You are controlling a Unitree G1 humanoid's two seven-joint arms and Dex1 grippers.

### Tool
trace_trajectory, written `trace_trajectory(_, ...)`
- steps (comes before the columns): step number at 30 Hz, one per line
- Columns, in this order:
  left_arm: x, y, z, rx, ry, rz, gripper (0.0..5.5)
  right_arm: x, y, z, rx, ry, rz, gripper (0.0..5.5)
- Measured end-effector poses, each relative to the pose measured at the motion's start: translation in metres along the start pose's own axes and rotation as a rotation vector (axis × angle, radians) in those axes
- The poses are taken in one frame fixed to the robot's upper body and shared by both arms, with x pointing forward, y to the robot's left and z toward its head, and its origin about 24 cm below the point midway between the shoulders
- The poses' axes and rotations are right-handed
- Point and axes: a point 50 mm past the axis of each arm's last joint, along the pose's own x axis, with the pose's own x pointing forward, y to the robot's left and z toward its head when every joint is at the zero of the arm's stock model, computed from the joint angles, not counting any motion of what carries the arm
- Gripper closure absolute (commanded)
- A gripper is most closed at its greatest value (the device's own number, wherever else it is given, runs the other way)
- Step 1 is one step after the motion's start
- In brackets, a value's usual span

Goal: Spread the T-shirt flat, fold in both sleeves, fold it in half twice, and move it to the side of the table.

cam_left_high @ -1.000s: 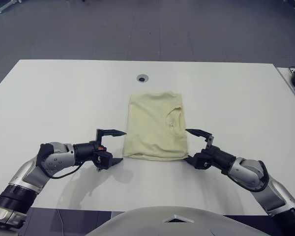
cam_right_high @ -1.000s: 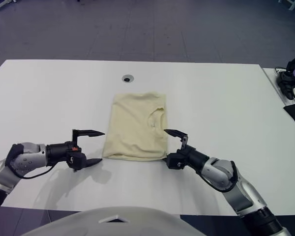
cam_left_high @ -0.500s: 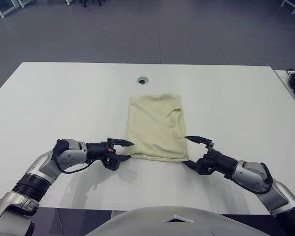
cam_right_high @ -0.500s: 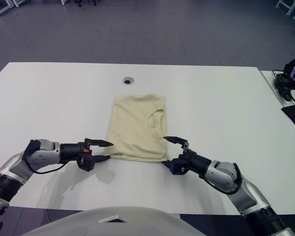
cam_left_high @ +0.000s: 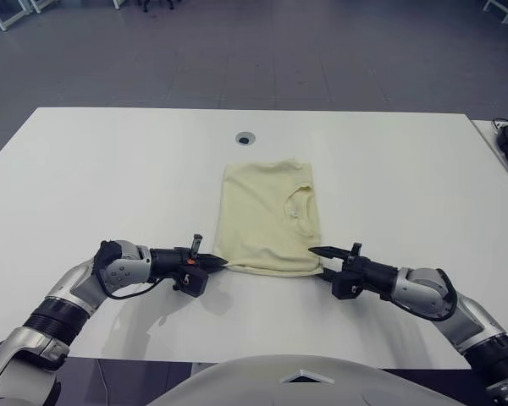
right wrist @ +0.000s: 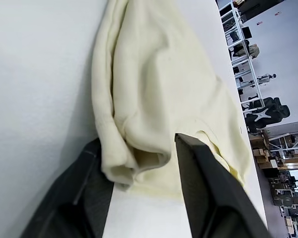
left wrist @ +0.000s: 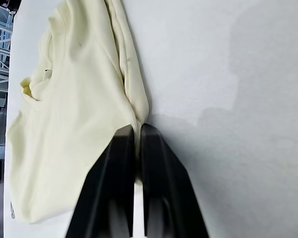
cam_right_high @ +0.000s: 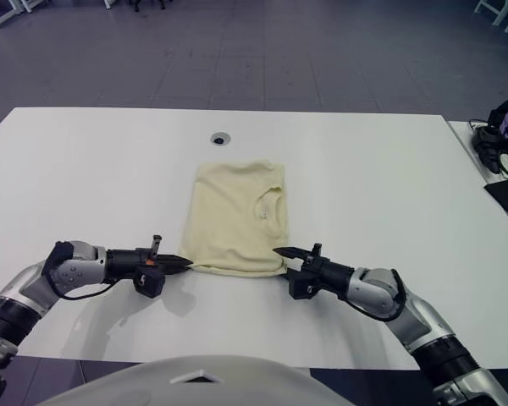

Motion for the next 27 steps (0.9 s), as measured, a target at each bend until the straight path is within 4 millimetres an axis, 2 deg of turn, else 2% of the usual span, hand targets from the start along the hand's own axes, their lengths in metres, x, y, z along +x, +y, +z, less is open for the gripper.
trace_trajectory(8,0.0,0.001,0.001,-0.012,-0.005,0.017,5.5,0.001,-0.001,-0.003,-0.08,-0.03,0.088,5.42)
trace_trajectory(11,-0.001,0.002,0.004,-0.032,-0.019,0.037,5.5,0.001,-0.003,-0.003,-0.092,-0.034,0.112,5.48)
trace_trajectory(14,-0.004,0.007,0.015,-0.066,-0.07,0.056,5.5,-0.003,-0.007,-0.002,-0.04,-0.034,0.162,5.48)
trace_trajectory(16,-0.009,0.012,0.021,-0.107,-0.087,0.056,5.5,-0.009,-0.01,0.002,0.032,-0.036,0.197,5.48)
trace_trajectory(19,-0.019,0.028,0.036,-0.204,-0.142,0.085,5.5,-0.019,-0.01,0.011,0.281,-0.051,0.283,5.48)
trace_trajectory(23,-0.036,0.041,0.039,-0.252,-0.128,0.035,5.5,-0.034,-0.038,0.023,0.523,-0.105,0.303,5.48)
trace_trajectory(27,-0.043,0.043,0.047,-0.289,-0.145,-0.04,5.5,-0.047,-0.052,0.027,0.621,-0.108,0.352,5.48)
